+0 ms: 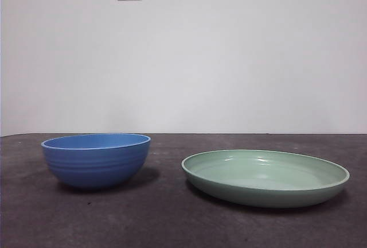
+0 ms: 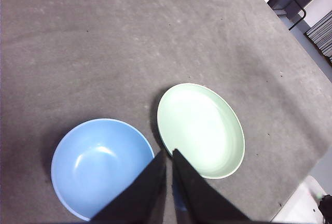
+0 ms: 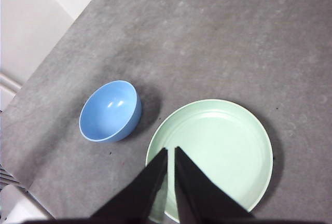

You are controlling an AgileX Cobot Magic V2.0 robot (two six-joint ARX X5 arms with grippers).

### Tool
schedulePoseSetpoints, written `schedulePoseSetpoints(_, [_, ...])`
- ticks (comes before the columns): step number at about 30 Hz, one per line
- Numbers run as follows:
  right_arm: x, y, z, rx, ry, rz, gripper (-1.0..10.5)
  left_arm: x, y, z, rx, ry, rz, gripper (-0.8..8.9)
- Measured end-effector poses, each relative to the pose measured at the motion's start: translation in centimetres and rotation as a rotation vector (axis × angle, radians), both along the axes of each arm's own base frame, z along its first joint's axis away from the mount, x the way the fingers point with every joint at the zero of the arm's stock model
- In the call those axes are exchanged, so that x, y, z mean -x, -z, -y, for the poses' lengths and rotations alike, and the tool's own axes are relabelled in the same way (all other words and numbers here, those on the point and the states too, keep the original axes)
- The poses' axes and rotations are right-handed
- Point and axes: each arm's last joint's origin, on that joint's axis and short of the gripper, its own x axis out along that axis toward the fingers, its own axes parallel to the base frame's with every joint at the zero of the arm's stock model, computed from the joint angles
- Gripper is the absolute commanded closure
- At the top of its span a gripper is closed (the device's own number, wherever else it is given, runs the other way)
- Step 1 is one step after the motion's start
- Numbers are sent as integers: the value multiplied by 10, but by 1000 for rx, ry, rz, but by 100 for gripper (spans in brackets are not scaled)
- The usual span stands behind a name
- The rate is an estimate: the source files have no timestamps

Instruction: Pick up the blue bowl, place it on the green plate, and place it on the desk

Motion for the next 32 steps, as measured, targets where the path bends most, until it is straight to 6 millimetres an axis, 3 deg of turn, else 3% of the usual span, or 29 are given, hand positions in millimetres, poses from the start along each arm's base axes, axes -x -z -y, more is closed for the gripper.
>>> schedulePoseSetpoints(3, [0, 1, 0, 1, 0, -7, 842, 0, 0, 0, 0, 0, -1, 629])
schedulePoseSetpoints(7, [0, 1, 0, 5, -3, -3, 457, 0, 1, 0, 0, 0, -7, 322])
schedulePoseSetpoints(10, [1, 1, 0, 5, -3, -7, 289, 0, 0, 0, 0, 0, -6, 228])
schedulePoseSetpoints(23, [2, 2, 0, 6, -3, -28, 286, -5, 5, 0, -12, -30, -48, 220])
schedulePoseSetpoints(32, [2, 2, 0, 6, -3, -30, 286, -43, 54, 2, -159, -122, -365, 221])
